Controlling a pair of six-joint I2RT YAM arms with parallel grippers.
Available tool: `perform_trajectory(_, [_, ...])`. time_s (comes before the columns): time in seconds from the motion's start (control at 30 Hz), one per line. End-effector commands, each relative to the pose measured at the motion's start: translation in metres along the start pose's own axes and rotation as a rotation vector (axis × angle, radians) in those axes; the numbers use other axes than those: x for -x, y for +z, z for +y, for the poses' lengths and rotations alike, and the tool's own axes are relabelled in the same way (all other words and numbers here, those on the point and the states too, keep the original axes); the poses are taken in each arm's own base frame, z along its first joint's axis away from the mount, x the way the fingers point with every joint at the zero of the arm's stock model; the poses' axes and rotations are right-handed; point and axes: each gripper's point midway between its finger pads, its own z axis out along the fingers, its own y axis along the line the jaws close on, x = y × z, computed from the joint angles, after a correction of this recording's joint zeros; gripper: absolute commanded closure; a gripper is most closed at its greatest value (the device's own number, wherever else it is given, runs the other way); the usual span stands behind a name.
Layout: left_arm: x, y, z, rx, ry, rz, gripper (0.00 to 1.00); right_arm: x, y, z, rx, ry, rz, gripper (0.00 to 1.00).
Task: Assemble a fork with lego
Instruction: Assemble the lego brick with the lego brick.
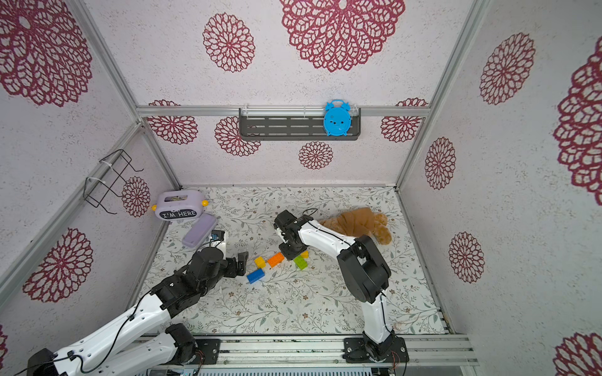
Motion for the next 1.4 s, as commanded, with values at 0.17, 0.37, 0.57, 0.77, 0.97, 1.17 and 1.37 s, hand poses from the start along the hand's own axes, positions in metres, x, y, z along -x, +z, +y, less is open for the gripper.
perform_trajectory(0.17, [-0.004,0.004,0.004,0.021,0.005,0.013,0.03,-0.009,-0.001,-0.010,-0.035,-0.005,0.020,0.76])
perform_trajectory(0.37, [-0.004,0.006,0.002,0.018,0.009,0.024,0.03,-0.014,0.003,-0.015,-0.040,0.006,0.037,0.76])
perform_trajectory(0.57, [-0.005,0.007,0.001,0.018,0.011,0.029,0.03,-0.020,0.007,-0.019,-0.032,0.013,0.047,0.76])
perform_trajectory(0.77, [-0.005,0.008,0.001,0.017,0.014,0.033,0.03,-0.028,0.013,-0.018,0.009,0.005,0.076,0.76])
perform_trajectory(0.97, [-0.006,0.008,0.001,0.020,0.016,0.036,0.03,-0.039,0.013,-0.018,0.013,0.000,0.105,0.77])
perform_trajectory(1.17, [-0.005,0.009,0.001,0.021,0.020,0.036,0.03,-0.030,0.000,-0.023,-0.010,0.007,0.057,0.76])
perform_trajectory(1.37, [-0.006,0.010,0.000,0.019,0.016,0.040,0.03,-0.021,-0.009,-0.026,-0.013,0.006,0.043,0.76])
